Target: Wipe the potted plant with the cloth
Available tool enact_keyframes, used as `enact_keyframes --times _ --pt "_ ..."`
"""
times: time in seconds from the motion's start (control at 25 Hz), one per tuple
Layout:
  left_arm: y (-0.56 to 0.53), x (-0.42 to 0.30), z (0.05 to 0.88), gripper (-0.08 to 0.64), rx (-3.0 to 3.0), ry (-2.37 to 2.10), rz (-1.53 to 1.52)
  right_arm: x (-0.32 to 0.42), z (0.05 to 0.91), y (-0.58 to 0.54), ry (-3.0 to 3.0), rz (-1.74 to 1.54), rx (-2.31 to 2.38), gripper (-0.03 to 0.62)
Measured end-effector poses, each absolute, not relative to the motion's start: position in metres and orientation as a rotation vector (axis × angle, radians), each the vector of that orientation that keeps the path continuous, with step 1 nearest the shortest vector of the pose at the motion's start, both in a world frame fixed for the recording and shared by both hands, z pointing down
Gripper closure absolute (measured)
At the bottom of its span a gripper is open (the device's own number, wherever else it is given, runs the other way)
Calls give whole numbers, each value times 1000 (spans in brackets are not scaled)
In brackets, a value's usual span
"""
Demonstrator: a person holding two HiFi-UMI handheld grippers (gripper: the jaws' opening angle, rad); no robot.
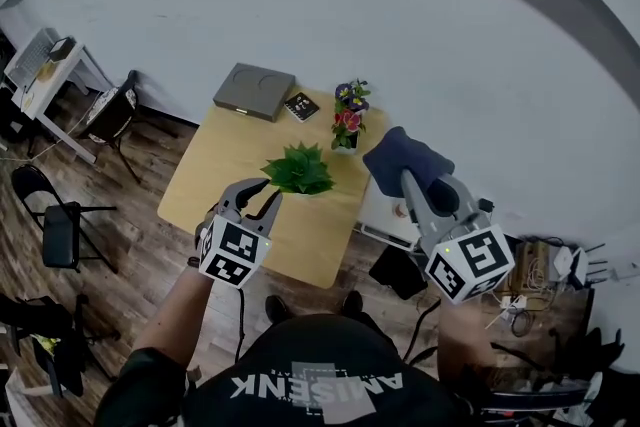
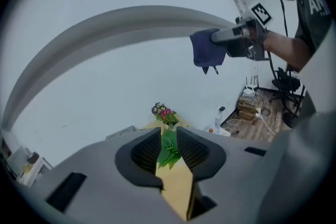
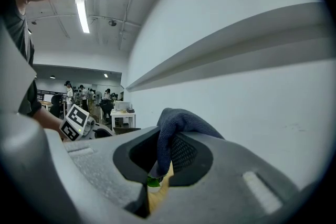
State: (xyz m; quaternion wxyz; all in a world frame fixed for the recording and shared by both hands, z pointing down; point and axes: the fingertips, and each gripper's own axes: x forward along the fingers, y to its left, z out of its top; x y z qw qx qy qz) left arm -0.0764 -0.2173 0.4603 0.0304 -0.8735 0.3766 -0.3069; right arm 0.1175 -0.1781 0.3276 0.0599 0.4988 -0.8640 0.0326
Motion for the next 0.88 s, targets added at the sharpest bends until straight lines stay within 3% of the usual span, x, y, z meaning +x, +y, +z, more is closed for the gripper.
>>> enact_keyframes --times 0.88 --pt "-244 -25 636 466 -2407 769 -1500 180 387 -161 -2472 288 1625 565"
